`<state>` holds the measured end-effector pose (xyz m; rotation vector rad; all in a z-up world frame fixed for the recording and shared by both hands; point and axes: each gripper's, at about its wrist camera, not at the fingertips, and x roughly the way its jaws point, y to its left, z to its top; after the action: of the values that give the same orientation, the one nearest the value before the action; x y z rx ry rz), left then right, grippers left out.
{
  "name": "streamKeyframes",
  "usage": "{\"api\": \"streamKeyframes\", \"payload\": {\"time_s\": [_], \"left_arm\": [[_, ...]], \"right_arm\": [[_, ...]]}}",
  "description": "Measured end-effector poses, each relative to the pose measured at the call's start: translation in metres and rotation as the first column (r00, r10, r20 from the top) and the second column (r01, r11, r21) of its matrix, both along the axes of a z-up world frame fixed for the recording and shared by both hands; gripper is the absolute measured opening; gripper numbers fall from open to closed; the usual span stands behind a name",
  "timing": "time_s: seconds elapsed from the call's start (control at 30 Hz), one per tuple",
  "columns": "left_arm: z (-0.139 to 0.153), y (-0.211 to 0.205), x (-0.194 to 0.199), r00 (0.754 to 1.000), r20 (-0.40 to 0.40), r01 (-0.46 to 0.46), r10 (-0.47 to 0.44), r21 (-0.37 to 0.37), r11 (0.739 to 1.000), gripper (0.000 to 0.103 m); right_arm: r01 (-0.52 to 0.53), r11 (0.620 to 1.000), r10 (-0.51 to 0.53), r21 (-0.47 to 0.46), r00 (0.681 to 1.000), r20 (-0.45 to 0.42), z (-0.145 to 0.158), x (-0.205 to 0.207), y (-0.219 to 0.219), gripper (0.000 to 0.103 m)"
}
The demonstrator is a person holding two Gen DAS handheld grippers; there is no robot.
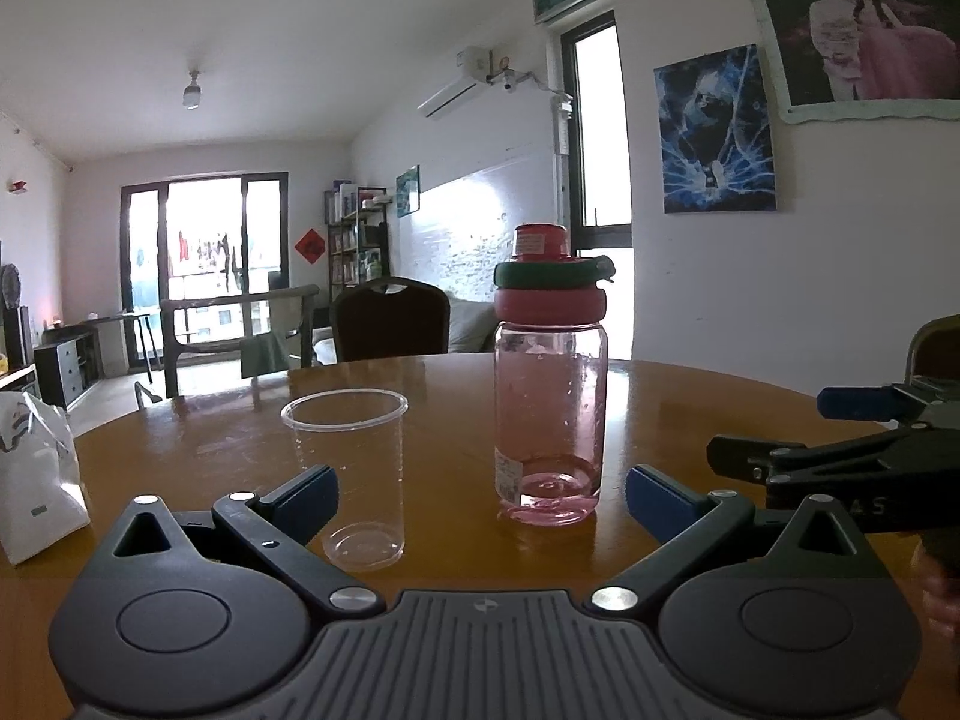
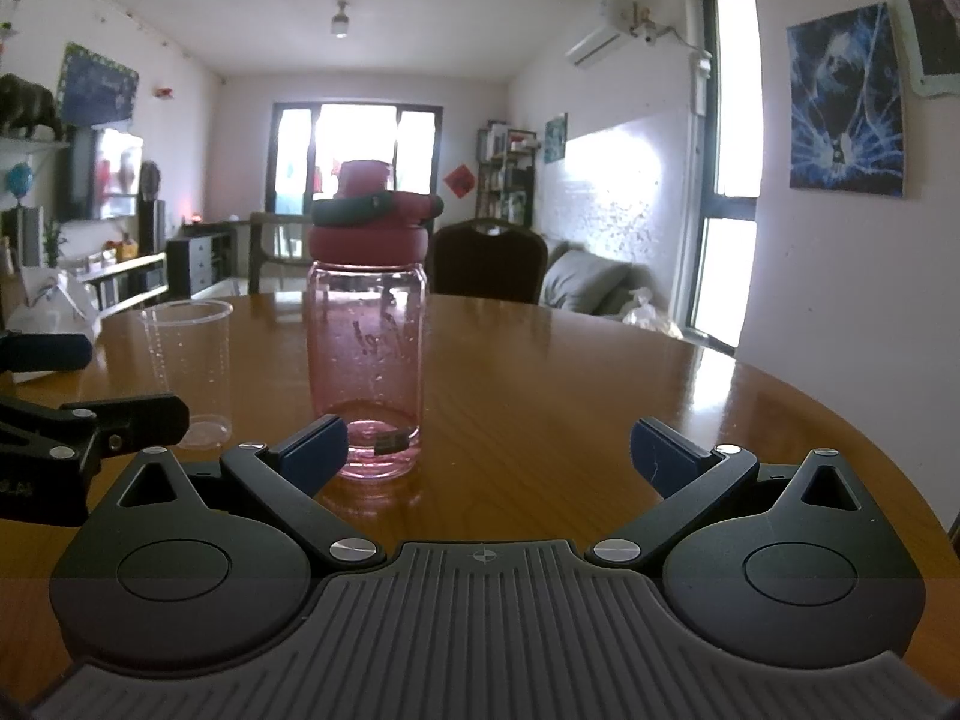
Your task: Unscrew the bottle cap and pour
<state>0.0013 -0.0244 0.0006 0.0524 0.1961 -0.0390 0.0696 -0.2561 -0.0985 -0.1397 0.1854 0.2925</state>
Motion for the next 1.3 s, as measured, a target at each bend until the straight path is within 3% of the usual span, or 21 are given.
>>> {"api": "streamKeyframes", "payload": {"time_s": [1.3], "left_arm": [[-0.0025,0.0020,-0.0009,1.000,-0.004,0.005,-0.005,-0.009,1.000,0.103]], "right_arm": [[0.003,1.000,-0.003,0.005,1.000,0.000,-0.0064,-0.0041,0.0039,0.103]]}}
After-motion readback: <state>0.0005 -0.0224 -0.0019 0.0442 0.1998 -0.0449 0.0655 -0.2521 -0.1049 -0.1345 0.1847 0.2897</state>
